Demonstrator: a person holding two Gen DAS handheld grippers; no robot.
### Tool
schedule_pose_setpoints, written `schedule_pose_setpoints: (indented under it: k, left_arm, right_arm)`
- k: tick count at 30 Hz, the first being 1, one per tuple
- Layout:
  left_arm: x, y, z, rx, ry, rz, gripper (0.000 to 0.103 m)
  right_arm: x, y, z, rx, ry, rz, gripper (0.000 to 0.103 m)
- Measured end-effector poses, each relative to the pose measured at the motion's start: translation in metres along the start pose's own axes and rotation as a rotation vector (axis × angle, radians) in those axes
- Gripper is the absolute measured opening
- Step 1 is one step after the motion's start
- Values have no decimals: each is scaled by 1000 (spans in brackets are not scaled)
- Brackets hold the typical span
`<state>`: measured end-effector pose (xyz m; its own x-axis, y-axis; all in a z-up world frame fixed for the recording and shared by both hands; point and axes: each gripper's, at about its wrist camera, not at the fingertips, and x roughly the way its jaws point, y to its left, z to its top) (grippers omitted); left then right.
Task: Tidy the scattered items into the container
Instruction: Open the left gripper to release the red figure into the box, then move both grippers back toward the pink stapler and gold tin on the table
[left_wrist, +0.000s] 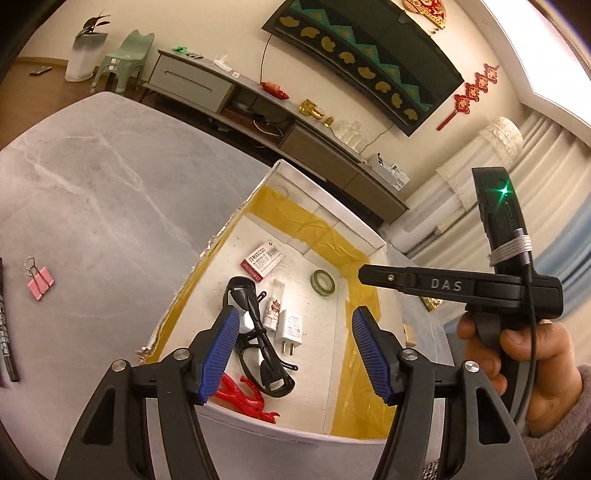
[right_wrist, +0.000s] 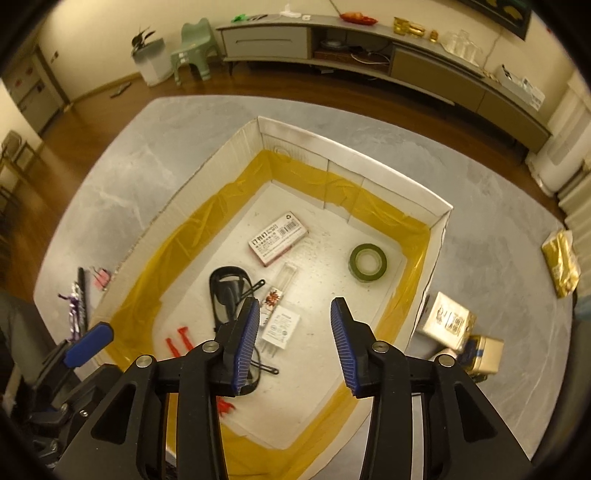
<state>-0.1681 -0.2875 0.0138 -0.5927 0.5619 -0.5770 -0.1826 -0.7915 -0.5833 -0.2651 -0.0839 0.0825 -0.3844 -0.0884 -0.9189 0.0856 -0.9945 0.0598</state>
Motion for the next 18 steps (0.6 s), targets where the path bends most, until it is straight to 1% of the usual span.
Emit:
schedule_pose_setpoints:
  k: [5,11,15,18]
  left_arm:
    - [-2,-16,-5,98,-11,11,65]
    - [-5,-37,-16,229,-40,57,65]
    - [-6,-45,-21,267,-41,96,65]
    - [-9,-50,-23,291,-46,126,65]
  right_arm:
    - [-10,2,-5,15,-11,44,43]
    - [-18,9,-16,3,-33,86,43]
    - [-23,13,-28,-23,-55,93,43]
    - [-31,15,-39,-44,-92,103,43]
